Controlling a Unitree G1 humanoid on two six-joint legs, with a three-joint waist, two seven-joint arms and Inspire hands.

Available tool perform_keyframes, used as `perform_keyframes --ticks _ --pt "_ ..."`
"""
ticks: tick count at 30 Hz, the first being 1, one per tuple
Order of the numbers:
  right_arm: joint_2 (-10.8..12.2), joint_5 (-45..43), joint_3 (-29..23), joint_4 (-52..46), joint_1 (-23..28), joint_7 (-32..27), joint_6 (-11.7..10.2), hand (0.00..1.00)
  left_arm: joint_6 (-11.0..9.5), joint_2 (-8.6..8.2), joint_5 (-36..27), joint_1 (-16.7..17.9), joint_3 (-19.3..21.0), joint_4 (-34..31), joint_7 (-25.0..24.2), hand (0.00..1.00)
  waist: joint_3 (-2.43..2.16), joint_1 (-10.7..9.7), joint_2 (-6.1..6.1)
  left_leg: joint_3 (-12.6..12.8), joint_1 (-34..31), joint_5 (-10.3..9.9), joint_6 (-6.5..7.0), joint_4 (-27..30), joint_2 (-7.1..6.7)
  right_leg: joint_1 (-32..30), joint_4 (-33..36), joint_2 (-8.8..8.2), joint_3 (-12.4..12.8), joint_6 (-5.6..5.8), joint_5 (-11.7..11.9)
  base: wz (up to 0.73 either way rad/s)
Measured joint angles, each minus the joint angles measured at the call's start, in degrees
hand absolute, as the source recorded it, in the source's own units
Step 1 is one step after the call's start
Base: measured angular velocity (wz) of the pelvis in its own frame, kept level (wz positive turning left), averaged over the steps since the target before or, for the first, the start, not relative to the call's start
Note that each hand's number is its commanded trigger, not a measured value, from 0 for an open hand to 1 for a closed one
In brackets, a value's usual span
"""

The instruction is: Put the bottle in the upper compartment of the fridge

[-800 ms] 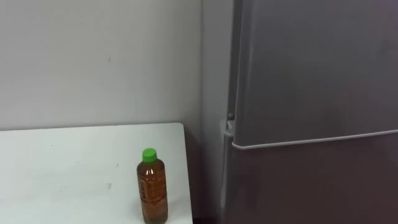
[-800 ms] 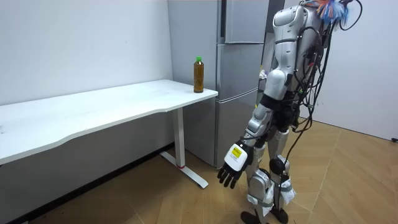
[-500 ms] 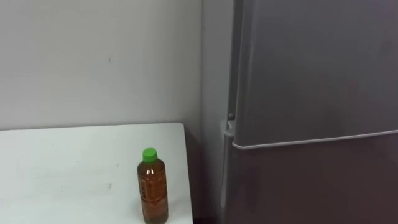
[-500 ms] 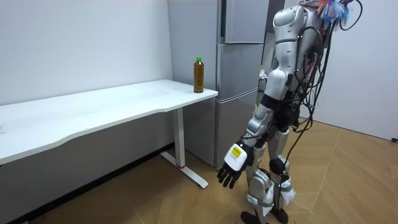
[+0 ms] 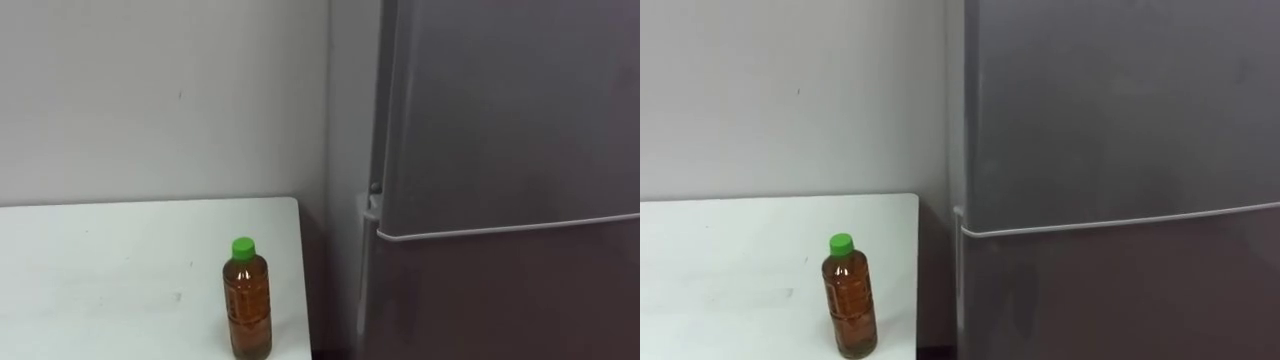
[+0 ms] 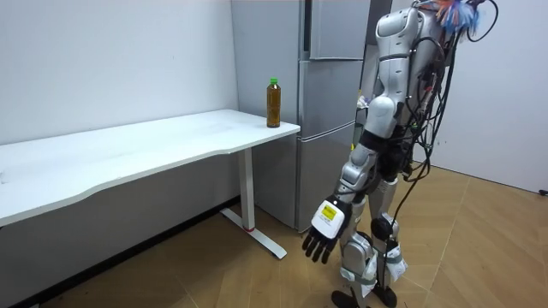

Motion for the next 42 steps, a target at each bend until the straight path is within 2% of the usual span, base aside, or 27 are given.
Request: perform_keyframes --ticks 5,8,10,12,18,22,25,29,33,38,40,42 --pt "-0.1 -0.1 -1.0 0.0 0.2 0.4 0.0 0.00 -0.4 0.09 -6.0 -0.3 2.4 -2.0 2.0 0.00 -0.04 0.0 0.09 0.0 0.0 0.0 0.00 -0.1 0.01 0.0 0.0 0.00 0.0 0.00 0.0 0.00" --pt "-0.3 -0.3 -2.0 -0.7 1.0 0.3 0.0 0.00 -0.8 0.69 -11.6 -0.4 3.7 -5.6 3.4 0.00 -0.25 0.0 0.78 0.0 0.0 0.0 0.00 0.0 0.02 0.0 0.1 0.02 0.1 0.00 0.0 0.00" --pt "-0.3 -2.7 -4.0 -0.7 0.9 0.3 -0.1 0.00 -2.5 0.94 -15.4 -0.8 5.4 -7.9 4.3 0.00 -0.24 -0.1 1.22 0.0 0.1 0.0 0.00 -0.1 0.02 0.3 0.1 0.01 0.1 0.00 0.0 0.00" --pt "-0.7 -4.2 -5.0 -0.6 0.9 0.4 -0.1 0.00 -3.3 1.11 -17.2 -1.9 6.8 -8.1 5.3 0.00 -0.01 -0.1 1.48 0.0 0.5 0.0 0.00 -0.1 -0.01 0.7 0.1 -0.01 0.0 0.00 0.0 0.02" --pt "-2.0 -4.8 -7.5 -0.5 1.3 0.4 -0.2 0.00 -5.4 1.25 -23.5 -2.4 10.8 -15.6 9.0 0.00 -0.01 0.0 3.04 -0.3 1.1 0.0 -0.02 -0.3 -0.06 0.9 0.1 0.00 0.0 0.04 -0.1 0.00" --pt "-2.0 -7.8 -8.9 -0.8 1.6 1.0 -1.2 0.00 -8.7 1.25 -26.0 -2.7 11.4 -22.5 11.6 0.00 -0.03 0.0 3.28 -0.4 0.8 0.1 -0.08 -0.3 -0.09 0.3 0.2 0.00 -0.1 -0.01 -0.1 0.00" --pt "-2.0 -8.6 -8.9 -0.9 1.6 1.1 -1.9 0.00 -10.7 1.24 -27.5 -3.8 11.2 -25.2 11.7 0.00 -0.10 0.1 3.16 -0.3 0.8 0.1 -0.08 -0.3 -0.12 0.2 0.2 -0.01 -0.1 -0.01 -0.1 0.00" --pt "-2.0 -8.6 -8.8 -2.5 2.3 1.1 -2.2 0.00 -11.0 1.09 -29.2 -4.4 11.2 -29.2 12.9 0.00 -0.33 0.3 3.43 0.2 0.8 0.1 -0.09 -0.4 -0.02 0.0 0.2 -0.02 0.2 -0.01 -0.1 -0.07" --pt "-1.9 -8.6 -9.0 -3.0 2.7 1.0 -2.8 0.00 -11.7 0.91 -29.3 -4.4 11.6 -38.2 15.1 0.00 -0.44 0.5 3.26 0.2 1.0 0.1 -0.10 -0.6 -0.02 0.1 0.4 -0.01 0.2 -0.01 -0.1 0.00" --pt "-1.6 -8.7 -9.0 -3.1 2.7 0.8 -3.0 0.00 -12.1 1.33 -29.4 -5.7 11.5 -46.3 15.2 0.00 -0.30 0.0 3.26 -0.1 0.9 0.1 -0.10 -0.5 -0.04 0.1 0.5 -0.01 0.1 -0.01 -0.1 0.02" --pt "-1.4 -8.6 -8.9 -3.3 2.7 0.3 -2.9 0.00 -12.1 1.33 -29.1 -6.3 11.5 -50.7 15.2 0.00 -0.11 0.1 2.94 -0.1 0.7 0.1 -0.11 -0.5 -0.06 0.1 0.2 0.00 0.1 -0.01 -0.1 0.00" --pt "-1.2 -8.5 -8.6 -3.8 3.0 0.1 -2.9 0.00 -12.1 1.33 -29.1 -6.4 11.5 -55.1 15.3 0.00 -0.14 0.0 2.78 -0.2 0.5 0.1 -0.11 -0.4 -0.06 0.1 0.2 0.00 0.1 -0.03 -0.1 0.00"
